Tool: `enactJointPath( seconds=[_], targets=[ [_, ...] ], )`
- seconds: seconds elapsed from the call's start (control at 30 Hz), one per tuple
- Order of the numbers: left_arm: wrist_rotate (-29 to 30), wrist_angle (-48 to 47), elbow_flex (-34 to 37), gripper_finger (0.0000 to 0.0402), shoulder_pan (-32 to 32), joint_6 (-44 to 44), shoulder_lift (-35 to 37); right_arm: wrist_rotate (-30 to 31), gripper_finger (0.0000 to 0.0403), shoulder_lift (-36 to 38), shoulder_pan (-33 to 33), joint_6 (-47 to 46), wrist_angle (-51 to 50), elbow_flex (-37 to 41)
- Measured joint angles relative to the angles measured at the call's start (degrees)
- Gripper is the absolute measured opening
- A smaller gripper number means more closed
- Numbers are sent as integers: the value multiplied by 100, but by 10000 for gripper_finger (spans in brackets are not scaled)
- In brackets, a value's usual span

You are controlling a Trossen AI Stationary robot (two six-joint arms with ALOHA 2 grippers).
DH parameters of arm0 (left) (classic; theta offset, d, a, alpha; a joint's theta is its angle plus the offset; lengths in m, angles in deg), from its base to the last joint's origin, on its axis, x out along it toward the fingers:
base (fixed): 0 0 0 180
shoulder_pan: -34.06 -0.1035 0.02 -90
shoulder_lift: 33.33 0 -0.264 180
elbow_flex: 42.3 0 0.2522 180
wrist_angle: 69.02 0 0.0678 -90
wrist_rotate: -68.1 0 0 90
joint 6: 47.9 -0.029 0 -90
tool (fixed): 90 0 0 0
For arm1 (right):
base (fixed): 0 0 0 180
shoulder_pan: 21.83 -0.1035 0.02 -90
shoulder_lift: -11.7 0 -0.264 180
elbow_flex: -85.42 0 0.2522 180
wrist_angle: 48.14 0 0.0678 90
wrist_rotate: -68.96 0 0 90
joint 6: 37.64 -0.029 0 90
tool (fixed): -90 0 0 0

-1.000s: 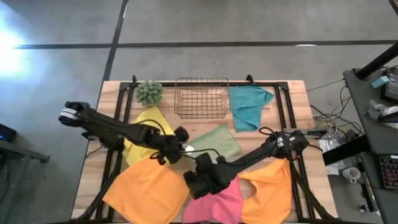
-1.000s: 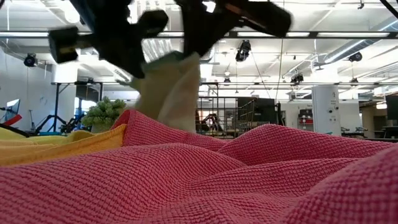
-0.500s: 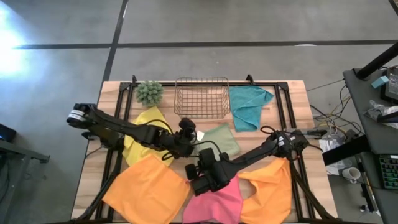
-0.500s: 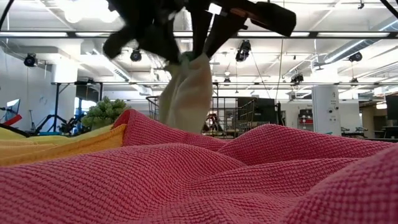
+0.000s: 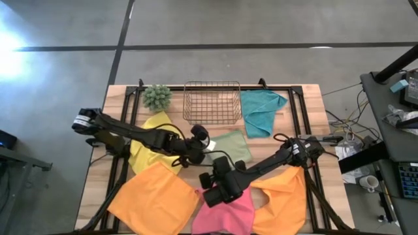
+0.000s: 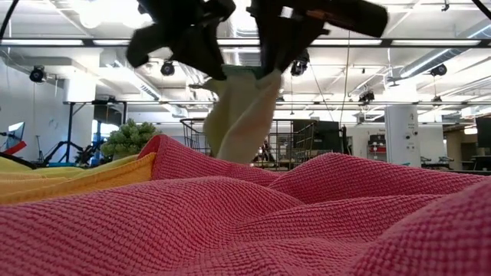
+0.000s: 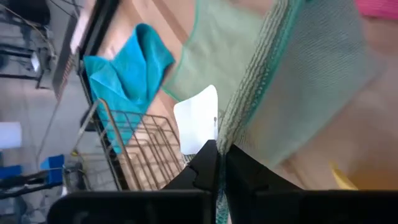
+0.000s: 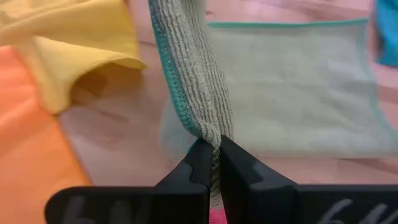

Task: Fold microfiber towels
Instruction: Fold the green towel

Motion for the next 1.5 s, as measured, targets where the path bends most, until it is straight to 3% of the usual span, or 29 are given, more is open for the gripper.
enactJointPath(
  seconds=[0.27,0.6,0.83,0.97,1.1,1.27,1.5],
  targets=[
    [52,751,-218,0,-247,-1076,-483,-109,8,23,-13,-78,-329,2],
    [-123,875,-568,0,-447,-1417,-685,-233,8,640,-9,277,-701,388],
    [-333,983,-807,0,-625,-1376,-746,-248,8,1784,26,536,-325,1670],
    [-401,956,-907,0,-742,-1367,-1044,-220,8,2332,48,697,918,2772],
    [-413,931,-977,0,-743,-1364,-1331,-400,8,2572,105,729,1955,3753],
    [-477,974,-1043,0,-786,-1366,-1666,-507,8,2733,95,168,2350,4647],
    [-454,970,-1484,0,-904,-1367,-2266,-621,8,3331,164,135,3221,5801]
  ],
)
